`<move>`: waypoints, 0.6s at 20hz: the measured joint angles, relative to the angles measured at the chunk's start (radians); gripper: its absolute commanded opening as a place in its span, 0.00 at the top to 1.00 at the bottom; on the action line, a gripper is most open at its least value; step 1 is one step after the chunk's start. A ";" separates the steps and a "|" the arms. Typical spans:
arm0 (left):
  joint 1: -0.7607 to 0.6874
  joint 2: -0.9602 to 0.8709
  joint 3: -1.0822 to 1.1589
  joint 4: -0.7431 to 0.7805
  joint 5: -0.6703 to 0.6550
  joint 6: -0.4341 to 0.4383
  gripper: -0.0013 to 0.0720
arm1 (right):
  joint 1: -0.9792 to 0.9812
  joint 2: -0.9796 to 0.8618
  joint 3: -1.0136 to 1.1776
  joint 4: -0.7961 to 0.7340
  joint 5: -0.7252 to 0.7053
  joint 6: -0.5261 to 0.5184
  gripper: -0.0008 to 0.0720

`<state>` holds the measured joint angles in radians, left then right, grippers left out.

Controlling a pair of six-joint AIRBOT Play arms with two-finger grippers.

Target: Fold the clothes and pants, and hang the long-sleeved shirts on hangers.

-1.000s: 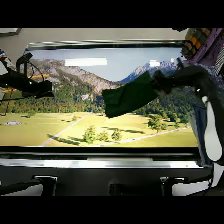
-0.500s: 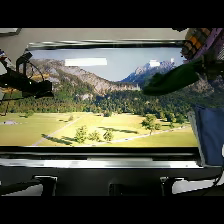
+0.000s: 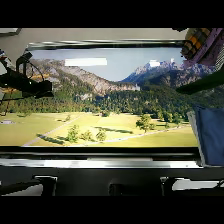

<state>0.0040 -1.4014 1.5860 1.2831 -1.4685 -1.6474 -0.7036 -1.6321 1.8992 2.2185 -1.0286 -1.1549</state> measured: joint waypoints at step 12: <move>0.000 0.000 0.000 0.000 -0.010 -0.002 0.96 | -0.075 0.108 0.002 -0.292 -0.326 0.136 0.95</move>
<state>0.0040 -1.4014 1.5860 1.2831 -1.4784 -1.6489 -0.7784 -1.5242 1.9011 1.9263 -1.3548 -1.0191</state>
